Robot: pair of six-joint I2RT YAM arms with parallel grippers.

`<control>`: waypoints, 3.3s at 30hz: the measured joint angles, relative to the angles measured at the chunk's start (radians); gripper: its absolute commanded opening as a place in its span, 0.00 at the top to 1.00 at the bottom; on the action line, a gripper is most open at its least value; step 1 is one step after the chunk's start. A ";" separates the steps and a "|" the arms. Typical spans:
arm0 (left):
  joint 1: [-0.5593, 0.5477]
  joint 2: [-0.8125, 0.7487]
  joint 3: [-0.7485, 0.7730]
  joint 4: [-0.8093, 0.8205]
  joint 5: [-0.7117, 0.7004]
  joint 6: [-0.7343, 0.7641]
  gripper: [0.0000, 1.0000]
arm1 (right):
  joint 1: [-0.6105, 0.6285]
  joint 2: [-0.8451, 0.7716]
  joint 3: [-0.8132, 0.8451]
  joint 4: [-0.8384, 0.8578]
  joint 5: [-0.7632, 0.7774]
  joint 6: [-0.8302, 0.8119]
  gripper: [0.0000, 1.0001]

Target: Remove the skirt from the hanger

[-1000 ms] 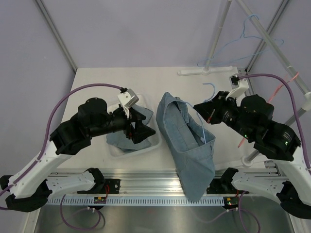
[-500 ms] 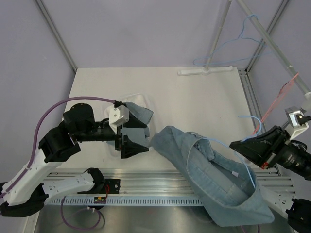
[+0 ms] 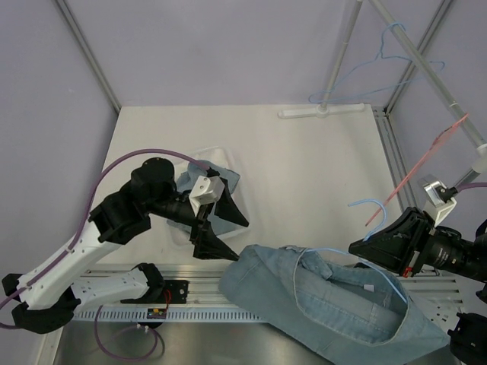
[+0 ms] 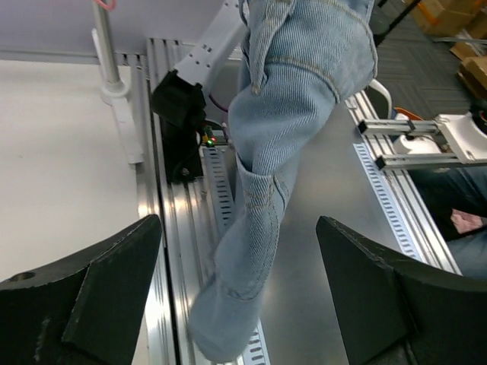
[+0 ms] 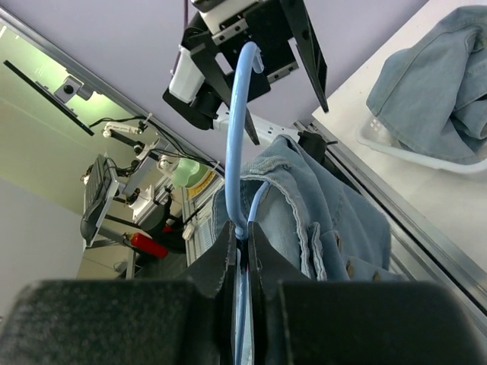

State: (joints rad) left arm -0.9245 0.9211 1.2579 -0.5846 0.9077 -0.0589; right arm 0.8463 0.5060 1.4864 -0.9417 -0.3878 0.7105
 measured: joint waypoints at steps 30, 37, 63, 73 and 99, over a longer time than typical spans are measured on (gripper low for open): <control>0.023 0.055 -0.097 0.063 -0.117 -0.158 1.00 | 0.000 -0.049 0.045 0.023 0.079 -0.004 1.00; 0.147 0.055 -0.079 0.073 -0.256 -0.323 1.00 | -0.002 -0.110 0.045 -0.050 0.164 -0.006 1.00; 0.170 0.076 -0.071 0.088 -0.335 -0.416 1.00 | -0.003 -0.127 0.213 -0.246 0.347 -0.015 1.00; 0.231 0.093 -0.122 0.002 -0.449 -0.405 1.00 | -0.002 -0.256 0.323 -0.172 0.407 -0.008 1.00; 0.242 -0.016 -0.125 0.031 -0.210 -0.327 1.00 | -0.002 0.043 0.162 0.214 0.490 -0.204 1.00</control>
State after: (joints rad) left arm -0.6823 0.9047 1.1332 -0.5541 0.6979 -0.3862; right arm 0.8444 0.5491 1.6485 -0.7273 0.1024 0.5060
